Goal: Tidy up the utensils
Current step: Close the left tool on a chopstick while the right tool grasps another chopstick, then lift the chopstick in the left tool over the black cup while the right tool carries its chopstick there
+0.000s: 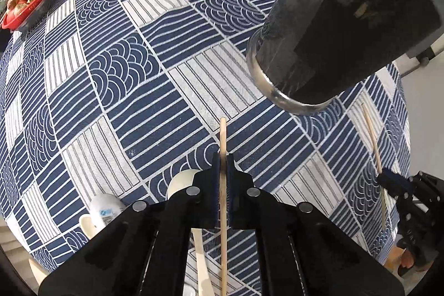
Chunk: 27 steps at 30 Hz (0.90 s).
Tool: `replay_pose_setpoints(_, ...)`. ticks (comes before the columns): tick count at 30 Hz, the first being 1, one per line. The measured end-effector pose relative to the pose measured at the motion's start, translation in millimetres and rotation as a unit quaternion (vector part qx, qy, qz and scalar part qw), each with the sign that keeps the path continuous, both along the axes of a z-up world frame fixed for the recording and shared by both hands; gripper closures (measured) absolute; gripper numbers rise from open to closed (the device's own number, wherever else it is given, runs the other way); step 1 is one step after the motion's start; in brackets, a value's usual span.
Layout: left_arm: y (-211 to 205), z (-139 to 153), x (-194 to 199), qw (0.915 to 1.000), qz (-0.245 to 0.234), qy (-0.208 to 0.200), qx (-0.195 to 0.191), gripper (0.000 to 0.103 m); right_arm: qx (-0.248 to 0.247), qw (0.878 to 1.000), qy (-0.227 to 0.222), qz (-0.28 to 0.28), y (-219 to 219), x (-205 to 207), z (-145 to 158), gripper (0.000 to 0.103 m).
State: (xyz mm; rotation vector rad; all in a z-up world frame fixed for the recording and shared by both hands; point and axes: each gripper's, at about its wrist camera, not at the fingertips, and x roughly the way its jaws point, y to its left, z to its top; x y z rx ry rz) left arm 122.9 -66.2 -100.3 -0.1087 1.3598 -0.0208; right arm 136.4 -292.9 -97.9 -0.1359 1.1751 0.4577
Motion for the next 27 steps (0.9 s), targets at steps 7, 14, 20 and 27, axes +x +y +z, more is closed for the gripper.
replay_pose_setpoints(7, 6, 22, -6, 0.9998, 0.003, -0.016, 0.014, 0.099, 0.017, 1.0, -0.024, -0.01, -4, -1, 24, 0.099)
replay_pose_setpoints(14, 6, 42, -23, 0.9982, 0.002, -0.029, 0.052, 0.099, 0.038, 0.998, -0.043, -0.018, -7, -5, 42, 0.098)
replay_pose_setpoints(20, 7, 63, -32, 0.9964, 0.003, -0.043, 0.073, 0.099, 0.046, 0.996, -0.071, -0.013, -7, -11, 62, 0.098)
replay_pose_setpoints(27, 0, 107, -35, 0.9927, 0.009, -0.082, 0.087, 0.099, 0.045, 0.992, -0.12, 0.023, 0, -10, 105, 0.098)
